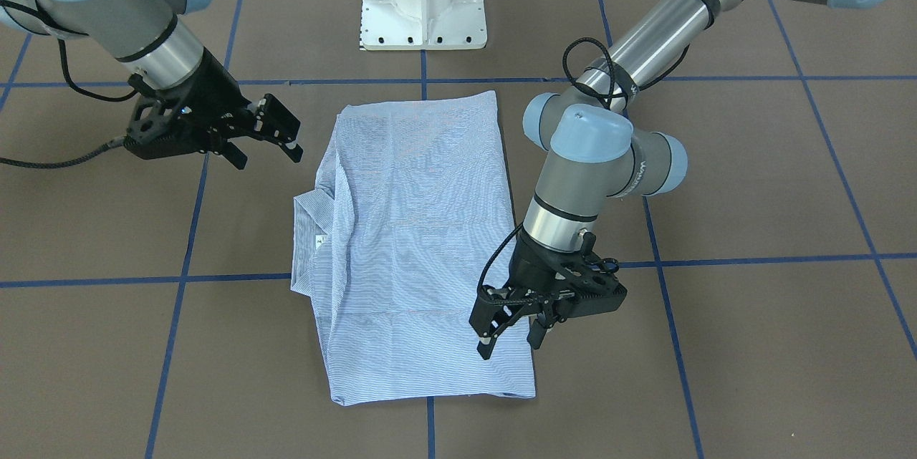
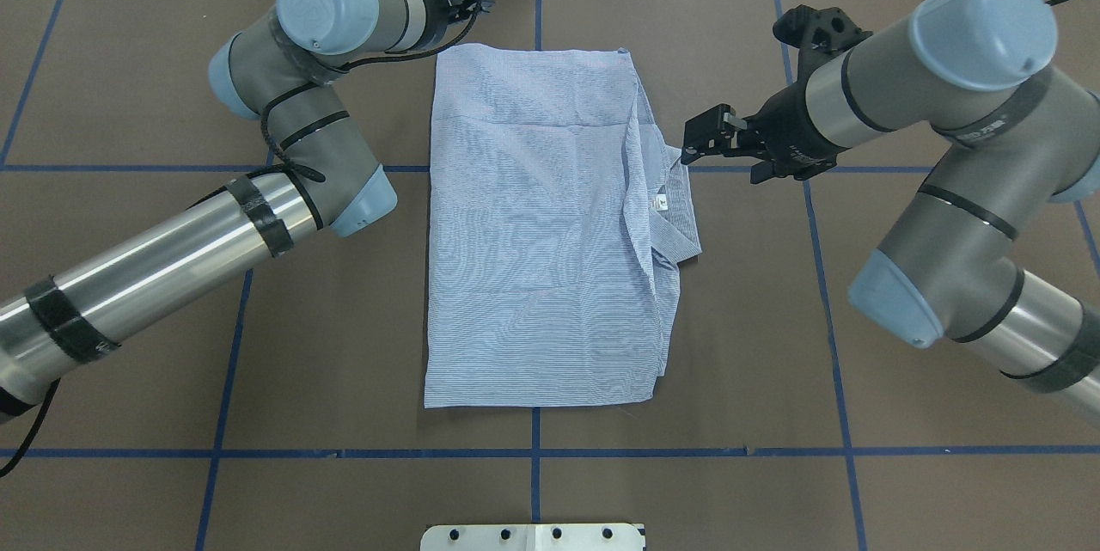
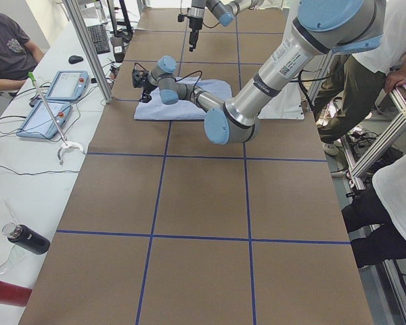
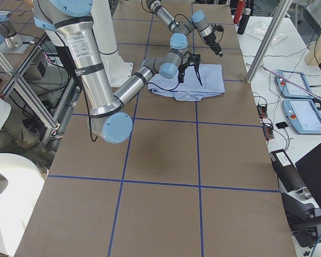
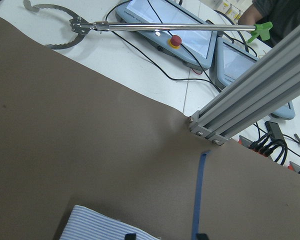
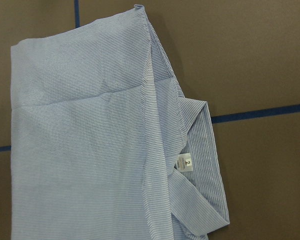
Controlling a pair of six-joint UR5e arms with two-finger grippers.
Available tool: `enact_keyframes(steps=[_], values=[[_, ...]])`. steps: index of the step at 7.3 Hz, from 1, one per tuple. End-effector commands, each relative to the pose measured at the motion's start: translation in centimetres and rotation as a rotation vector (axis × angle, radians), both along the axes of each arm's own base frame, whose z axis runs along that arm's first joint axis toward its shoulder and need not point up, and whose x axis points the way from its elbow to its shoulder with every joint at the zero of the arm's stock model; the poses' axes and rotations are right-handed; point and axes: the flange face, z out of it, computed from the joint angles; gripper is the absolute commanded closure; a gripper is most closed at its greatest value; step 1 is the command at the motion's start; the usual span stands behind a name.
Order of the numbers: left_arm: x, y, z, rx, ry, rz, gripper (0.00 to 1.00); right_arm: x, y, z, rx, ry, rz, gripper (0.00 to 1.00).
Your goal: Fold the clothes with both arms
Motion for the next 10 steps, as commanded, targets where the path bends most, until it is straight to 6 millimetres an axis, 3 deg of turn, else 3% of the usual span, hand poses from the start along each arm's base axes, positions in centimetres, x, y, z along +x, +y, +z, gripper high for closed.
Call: enact_keyframes(steps=[1, 2, 3, 5, 7, 10], values=[[-5.0, 5.9, 3.8, -0.019, -0.060, 0.132, 0.00, -6.7, -0.4, 1.3, 0.045, 0.091, -0.005, 0.00], [-8.2, 8.1, 4.2, -0.004, -0.149, 0.168, 0.00, -9.5, -0.2, 1.3, 0.046, 0.120, -0.013, 0.00], [-10.0, 9.8, 5.2, -0.018, -0.173, 0.174, 0.00, -12.7, -0.5, 1.2, 0.031, 0.148, -0.035, 0.00], [-10.4, 10.3, 6.7, -0.041, -0.179, 0.188, 0.00, -16.5, -0.9, 0.3, 0.023, 0.166, -0.067, 0.00], [-10.6, 10.3, 6.7, -0.050, -0.168, 0.201, 0.00, -17.2, -0.3, 3.7, 0.009, 0.240, -0.112, 0.00], [-10.4, 10.5, 6.8, -0.056, -0.163, 0.212, 0.00, -15.4, -1.7, 4.5, 0.023, 0.334, -0.160, 0.00]])
